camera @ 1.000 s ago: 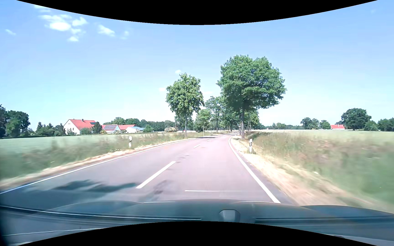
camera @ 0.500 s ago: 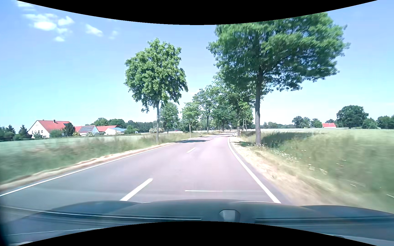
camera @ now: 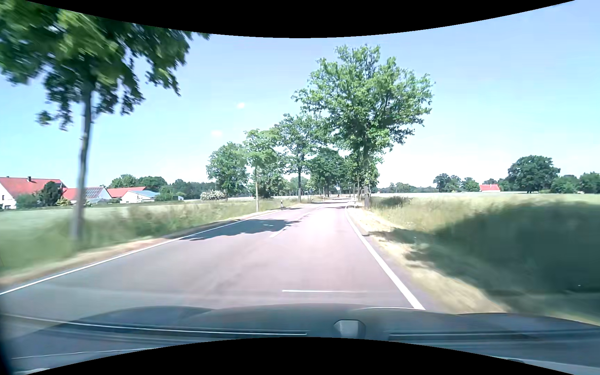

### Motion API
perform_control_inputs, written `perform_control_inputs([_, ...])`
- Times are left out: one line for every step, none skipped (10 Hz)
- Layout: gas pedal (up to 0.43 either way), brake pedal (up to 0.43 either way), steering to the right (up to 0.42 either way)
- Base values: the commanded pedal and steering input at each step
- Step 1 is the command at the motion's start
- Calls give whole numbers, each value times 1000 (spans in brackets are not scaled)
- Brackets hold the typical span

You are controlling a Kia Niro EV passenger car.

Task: Follow the waypoints while adhering to traffic rules and regulations

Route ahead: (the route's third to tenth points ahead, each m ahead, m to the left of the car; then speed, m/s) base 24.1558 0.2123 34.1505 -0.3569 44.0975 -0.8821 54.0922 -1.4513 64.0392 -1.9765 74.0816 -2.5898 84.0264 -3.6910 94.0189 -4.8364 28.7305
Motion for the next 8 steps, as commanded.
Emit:
perform_control_inputs([0,6,19])
perform_control_inputs([0,6,19])
perform_control_inputs([0,6,20])
perform_control_inputs([0,6,21])
perform_control_inputs([0,6,21])
perform_control_inputs([0,6,22])
perform_control_inputs([0,6,21])
perform_control_inputs([0,6,22])
